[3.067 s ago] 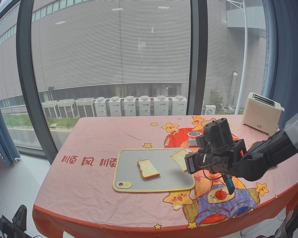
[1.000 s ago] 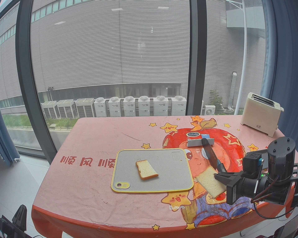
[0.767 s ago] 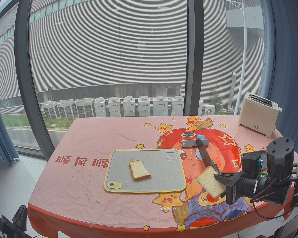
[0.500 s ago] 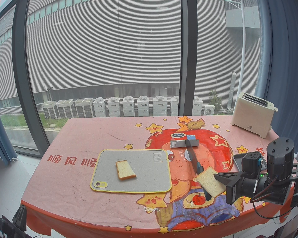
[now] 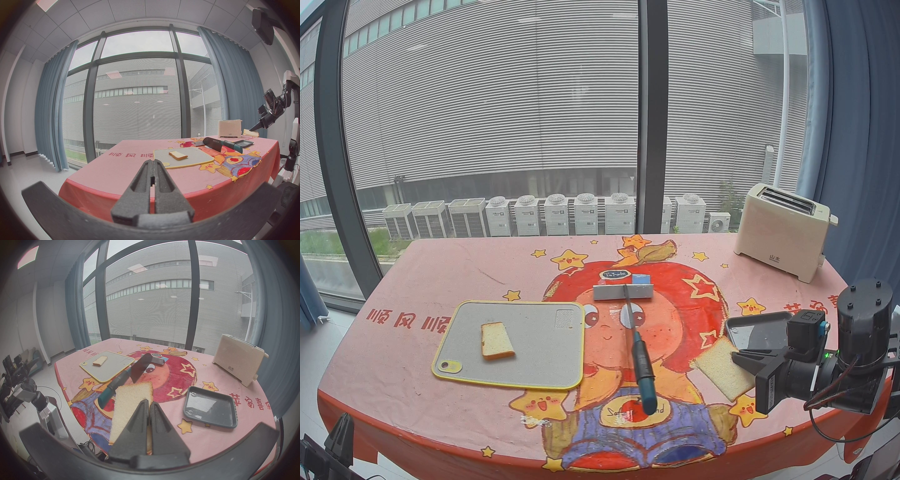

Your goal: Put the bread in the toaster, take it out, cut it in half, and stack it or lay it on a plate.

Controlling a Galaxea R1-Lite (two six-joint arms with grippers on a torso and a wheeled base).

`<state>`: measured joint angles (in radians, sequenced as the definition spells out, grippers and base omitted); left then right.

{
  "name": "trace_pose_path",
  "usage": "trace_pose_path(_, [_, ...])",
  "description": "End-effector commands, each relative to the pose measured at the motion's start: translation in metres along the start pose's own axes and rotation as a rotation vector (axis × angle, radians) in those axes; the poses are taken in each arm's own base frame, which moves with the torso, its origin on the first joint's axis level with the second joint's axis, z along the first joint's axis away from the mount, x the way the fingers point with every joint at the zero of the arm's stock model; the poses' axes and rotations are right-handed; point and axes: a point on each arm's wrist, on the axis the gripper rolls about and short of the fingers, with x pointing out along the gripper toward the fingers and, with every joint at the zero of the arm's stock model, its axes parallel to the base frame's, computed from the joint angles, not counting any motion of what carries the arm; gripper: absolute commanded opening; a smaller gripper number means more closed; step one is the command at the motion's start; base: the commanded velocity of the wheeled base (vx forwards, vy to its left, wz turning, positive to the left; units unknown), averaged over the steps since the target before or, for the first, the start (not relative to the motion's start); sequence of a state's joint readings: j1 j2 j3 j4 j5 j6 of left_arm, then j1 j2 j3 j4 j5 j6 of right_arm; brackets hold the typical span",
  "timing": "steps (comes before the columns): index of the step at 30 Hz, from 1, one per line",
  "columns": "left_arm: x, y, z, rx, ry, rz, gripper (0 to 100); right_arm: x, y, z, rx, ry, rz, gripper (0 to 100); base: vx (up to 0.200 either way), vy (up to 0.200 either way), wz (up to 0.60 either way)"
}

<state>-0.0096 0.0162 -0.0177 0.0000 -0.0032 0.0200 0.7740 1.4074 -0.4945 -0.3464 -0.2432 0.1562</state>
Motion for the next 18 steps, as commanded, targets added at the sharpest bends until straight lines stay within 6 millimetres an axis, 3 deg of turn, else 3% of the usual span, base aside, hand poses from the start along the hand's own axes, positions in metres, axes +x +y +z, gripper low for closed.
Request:
trace_pose_path(1, [0.0, 0.0, -0.005, 0.0, 0.0, 0.0, 0, 0.001, 0.0, 0.0, 0.0, 0.002, -0.002, 0, 0.0, -0.2, 0.0])
trace_pose_path(7, [0.0, 0.0, -0.005, 0.0, 0.0, 0.0, 0, 0.001, 0.0, 0.0, 0.001, 0.004, -0.003, 0, 0.0, -0.2, 0.0])
trace_pose_path(18, [0.0, 0.0, -0.005, 0.0, 0.0, 0.0, 0, 0.017, -0.01, 0.003, 0.032, 0.027, -0.09, 0, 0.0, 0.0, 0.0])
